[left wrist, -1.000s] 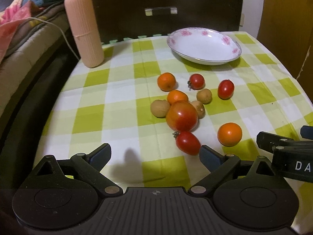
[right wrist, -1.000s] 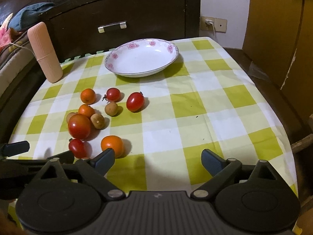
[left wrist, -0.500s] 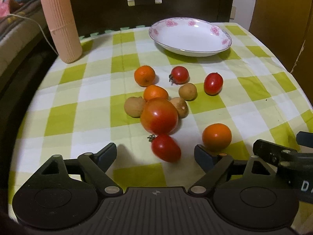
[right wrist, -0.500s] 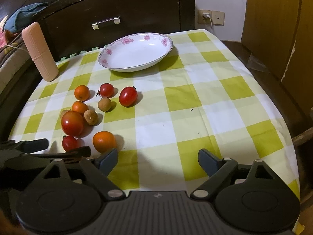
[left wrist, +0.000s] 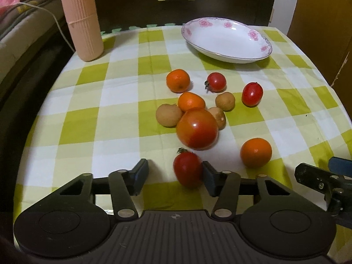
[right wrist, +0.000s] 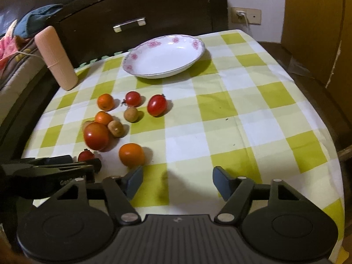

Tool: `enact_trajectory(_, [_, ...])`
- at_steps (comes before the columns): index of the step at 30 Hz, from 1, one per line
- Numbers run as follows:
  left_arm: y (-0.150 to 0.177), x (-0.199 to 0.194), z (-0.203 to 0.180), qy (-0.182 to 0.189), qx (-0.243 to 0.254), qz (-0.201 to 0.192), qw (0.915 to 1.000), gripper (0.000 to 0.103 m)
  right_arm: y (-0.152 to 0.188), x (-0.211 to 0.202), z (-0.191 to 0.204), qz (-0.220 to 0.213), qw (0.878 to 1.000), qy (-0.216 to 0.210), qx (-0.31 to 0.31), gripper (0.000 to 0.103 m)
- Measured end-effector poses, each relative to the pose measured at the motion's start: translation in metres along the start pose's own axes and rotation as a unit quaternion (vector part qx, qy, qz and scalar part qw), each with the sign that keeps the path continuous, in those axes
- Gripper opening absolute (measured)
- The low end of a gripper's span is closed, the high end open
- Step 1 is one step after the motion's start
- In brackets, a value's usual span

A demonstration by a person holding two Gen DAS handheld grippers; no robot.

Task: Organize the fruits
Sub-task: 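Move both tools toward the cluster of fruit on the checkered cloth, then grasp a red cherry tomato with the left tool while the right tool grasps an orange tangerine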

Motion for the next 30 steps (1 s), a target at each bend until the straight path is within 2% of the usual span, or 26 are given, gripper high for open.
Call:
enact_trajectory(5, [0.001, -0.002, 0.002, 0.000, -0.003, 0.010, 0.9999, 0.053, 0.001, -0.001, 0.008, 0.006, 1.000, -0.019, -0.014, 0.063])
enact_trajectory(15, [0.000, 0.002, 0.000, -0.008, 0.008, 0.011, 0.9999, 0.058, -0.016, 0.014, 0.026, 0.011, 0.997, -0.040, -0.068, 0.063])
enact_trajectory(18, [0.001, 0.000, 0.002, -0.006, 0.005, 0.012, 0.9999, 0.058, -0.017, 0.021, 0.035, 0.020, 0.995, -0.060, -0.080, 0.063])
enact_trajectory(23, [0.002, -0.002, 0.006, -0.007, -0.001, 0.006, 1.0000, 0.058, -0.015, 0.033, 0.051, 0.029, 0.991, -0.079, -0.101, 0.044])
enact_trajectory(28, [0.000, 0.000, 0.010, -0.013, -0.003, -0.001, 0.9999, 0.062, -0.016, 0.045, 0.060, 0.036, 0.990, -0.079, -0.113, 0.033])
enact_trajectory(30, [-0.002, 0.001, 0.012, -0.014, -0.006, -0.006, 0.9999, 0.064, -0.017, 0.048, 0.060, 0.037, 0.990, -0.078, -0.111, 0.033])
Point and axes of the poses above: each gripper's, at about its wrist camera, not at the fingertips, and x roughly the way its jaws point, z to its left, y to its underside, the point moved 9 cm from there along x, roughly the way its jaws point, and after that the axes turned 7 degrees about y, right-handed, at the moved point
